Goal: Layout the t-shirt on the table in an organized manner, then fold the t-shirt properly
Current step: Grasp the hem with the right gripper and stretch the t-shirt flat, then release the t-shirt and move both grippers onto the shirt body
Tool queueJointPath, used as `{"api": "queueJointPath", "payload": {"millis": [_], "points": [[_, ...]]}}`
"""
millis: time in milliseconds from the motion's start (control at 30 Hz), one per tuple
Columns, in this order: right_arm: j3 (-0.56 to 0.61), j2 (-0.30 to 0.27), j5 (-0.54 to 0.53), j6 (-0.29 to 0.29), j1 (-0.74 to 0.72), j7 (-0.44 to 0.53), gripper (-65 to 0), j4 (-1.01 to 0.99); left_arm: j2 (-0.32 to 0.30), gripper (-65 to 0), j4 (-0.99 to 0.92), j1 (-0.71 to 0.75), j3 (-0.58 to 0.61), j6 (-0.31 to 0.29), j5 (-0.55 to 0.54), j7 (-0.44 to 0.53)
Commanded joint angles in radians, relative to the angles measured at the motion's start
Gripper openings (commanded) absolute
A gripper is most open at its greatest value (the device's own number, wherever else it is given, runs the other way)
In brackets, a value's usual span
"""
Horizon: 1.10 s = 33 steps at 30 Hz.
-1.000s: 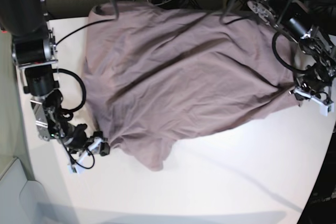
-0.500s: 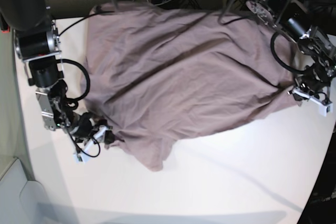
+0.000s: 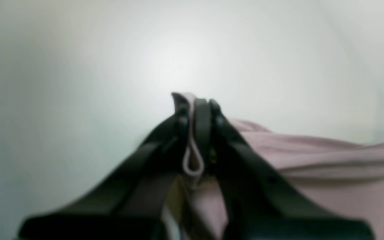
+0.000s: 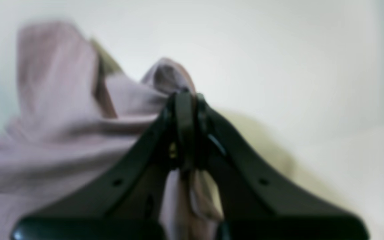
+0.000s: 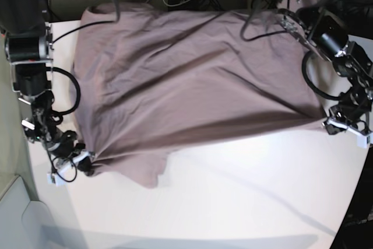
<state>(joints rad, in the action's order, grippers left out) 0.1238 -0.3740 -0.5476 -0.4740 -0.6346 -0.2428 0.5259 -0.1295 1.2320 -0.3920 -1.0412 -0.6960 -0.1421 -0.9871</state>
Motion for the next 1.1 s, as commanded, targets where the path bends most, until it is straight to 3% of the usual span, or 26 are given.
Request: {"api": "queueJointPath", "payload": {"millis": [0, 233, 400, 667, 1067], "points": [[-0.034, -0.026, -0.009, -0.001, -0.037, 0.032, -65.0, 0.017, -0.017, -63.1, 0.019, -0.041, 0.002, -0.002, -0.008, 0.023], [-0.056, -0.026, -0.007, -0.001, -0.035, 0.03, -65.0, 0.017, -0.005, -63.1, -0.022, -0.155, 0.003, -0.002, -0.008, 0.033], [-0.056, -0.016, -0.007, -0.001, -0.034, 0.03, -65.0, 0.017, -0.011, -63.1, -0.191, -0.233, 0.005, -0.002, -0.008, 0.044], [-0.054, -0.006, -0.007, -0.001, -0.035, 0.036, -65.0, 0.017, -0.04, -63.1, -0.413, -0.287, 0.005, -0.002, -0.008, 0.205], [-0.06, -0.03, -0.009, 0.001, -0.051, 0.038, -65.0, 0.017, -0.083, -63.1, -0.446, -0.292, 0.005, -0.002, -0.008, 0.239]]}}
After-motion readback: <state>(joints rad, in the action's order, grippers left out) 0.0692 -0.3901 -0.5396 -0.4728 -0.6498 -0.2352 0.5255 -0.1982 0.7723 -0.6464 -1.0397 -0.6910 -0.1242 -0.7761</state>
